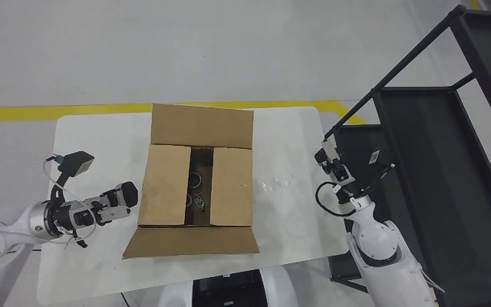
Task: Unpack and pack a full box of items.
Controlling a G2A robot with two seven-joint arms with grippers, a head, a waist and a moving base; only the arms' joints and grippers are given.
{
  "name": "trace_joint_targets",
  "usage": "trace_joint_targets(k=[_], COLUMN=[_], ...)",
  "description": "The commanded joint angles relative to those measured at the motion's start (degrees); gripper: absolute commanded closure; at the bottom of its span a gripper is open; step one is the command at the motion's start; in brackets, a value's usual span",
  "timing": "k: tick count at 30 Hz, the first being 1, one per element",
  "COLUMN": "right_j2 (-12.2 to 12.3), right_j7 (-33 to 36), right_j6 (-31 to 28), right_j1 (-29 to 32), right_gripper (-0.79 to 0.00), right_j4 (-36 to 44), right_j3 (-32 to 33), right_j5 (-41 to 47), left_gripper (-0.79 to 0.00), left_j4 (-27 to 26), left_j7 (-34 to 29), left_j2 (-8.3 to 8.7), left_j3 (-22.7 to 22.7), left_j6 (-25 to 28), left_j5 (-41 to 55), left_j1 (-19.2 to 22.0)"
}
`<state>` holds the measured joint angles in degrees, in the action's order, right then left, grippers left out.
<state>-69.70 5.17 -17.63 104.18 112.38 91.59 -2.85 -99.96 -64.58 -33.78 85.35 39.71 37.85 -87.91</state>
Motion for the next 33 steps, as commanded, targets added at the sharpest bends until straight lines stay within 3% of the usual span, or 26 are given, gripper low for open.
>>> trace_joint_targets(k=[1,5,8,11,15,20,26,30,33], right_j2=[0.0,0.0,0.0,0.0,0.0,0.0,0.0,0.0,0.0], right_j7=[0.0,0.0,0.0,0.0,0.0,0.0,0.0,0.0,0.0], right_j6=[0.0,0.0,0.0,0.0,0.0,0.0,0.0,0.0,0.0], right_j1=[0.0,0.0,0.0,0.0,0.0,0.0,0.0,0.0,0.0], right_gripper=[-0.785,-0.785,-0.785,-0.785,-0.785,-0.785,-0.785,-0.785,-0.785], right_j4=[0.0,0.0,0.0,0.0,0.0,0.0,0.0,0.0,0.0], right_j3=[0.0,0.0,0.0,0.0,0.0,0.0,0.0,0.0,0.0], right_j5=[0.0,0.0,0.0,0.0,0.0,0.0,0.0,0.0,0.0], left_gripper=[-0.785,-0.785,-0.785,-0.785,-0.785,-0.785,-0.785,-0.785,-0.785], left_j4=[0.0,0.0,-2.27,-4.57,-6.13,-1.88,8.73,16.06,16.58], left_j7=[0.0,0.0,0.67,0.5,0.65,1.42,1.91,3.79,3.84], left_j2=[0.0,0.0,-0.16,-0.58,-2.23,-6.33,-13.15,-17.19,-17.47], left_j3=[0.0,0.0,-0.59,-3.05,-11.77,-26.18,-41.65,-47.68,-48.05], left_j6=[0.0,0.0,-3.0,-7.06,-11.96,-18.1,-20.88,-21.79,-21.79], left_j5=[0.0,0.0,-3.64,-7.59,-11.71,-15.53,-17.53,-16.01,-15.65], left_j1=[0.01,0.01,1.57,5.86,13.89,27.16,41.26,46.7,46.95])
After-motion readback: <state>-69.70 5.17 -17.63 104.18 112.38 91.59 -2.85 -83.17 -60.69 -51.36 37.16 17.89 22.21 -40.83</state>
